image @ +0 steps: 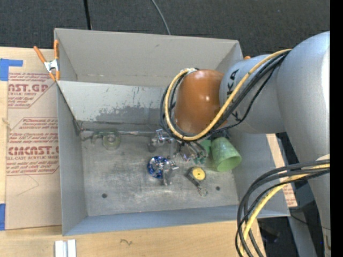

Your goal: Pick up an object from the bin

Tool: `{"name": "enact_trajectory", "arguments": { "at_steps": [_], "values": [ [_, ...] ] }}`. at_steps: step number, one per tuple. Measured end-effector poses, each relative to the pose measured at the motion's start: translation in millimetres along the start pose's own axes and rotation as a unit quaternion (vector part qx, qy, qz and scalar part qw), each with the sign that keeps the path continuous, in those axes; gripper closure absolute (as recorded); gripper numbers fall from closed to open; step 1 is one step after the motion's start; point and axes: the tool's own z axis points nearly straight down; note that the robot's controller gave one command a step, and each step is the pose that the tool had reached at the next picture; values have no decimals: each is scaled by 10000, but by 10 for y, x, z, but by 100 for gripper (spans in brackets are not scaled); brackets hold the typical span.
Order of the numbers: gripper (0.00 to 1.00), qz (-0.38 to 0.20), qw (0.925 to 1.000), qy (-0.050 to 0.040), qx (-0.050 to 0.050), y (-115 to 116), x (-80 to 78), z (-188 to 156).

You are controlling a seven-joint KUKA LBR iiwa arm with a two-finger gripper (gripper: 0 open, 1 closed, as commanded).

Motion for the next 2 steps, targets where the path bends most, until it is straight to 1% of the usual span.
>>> {"name": "enact_trajectory", "arguments": {
  "at_steps": [1,2],
  "values": [
    [100,-12,10000,16,3,1,0,-16],
    [100,-2249,9744,-7,24,-434,154,-1487]
  ]
}}
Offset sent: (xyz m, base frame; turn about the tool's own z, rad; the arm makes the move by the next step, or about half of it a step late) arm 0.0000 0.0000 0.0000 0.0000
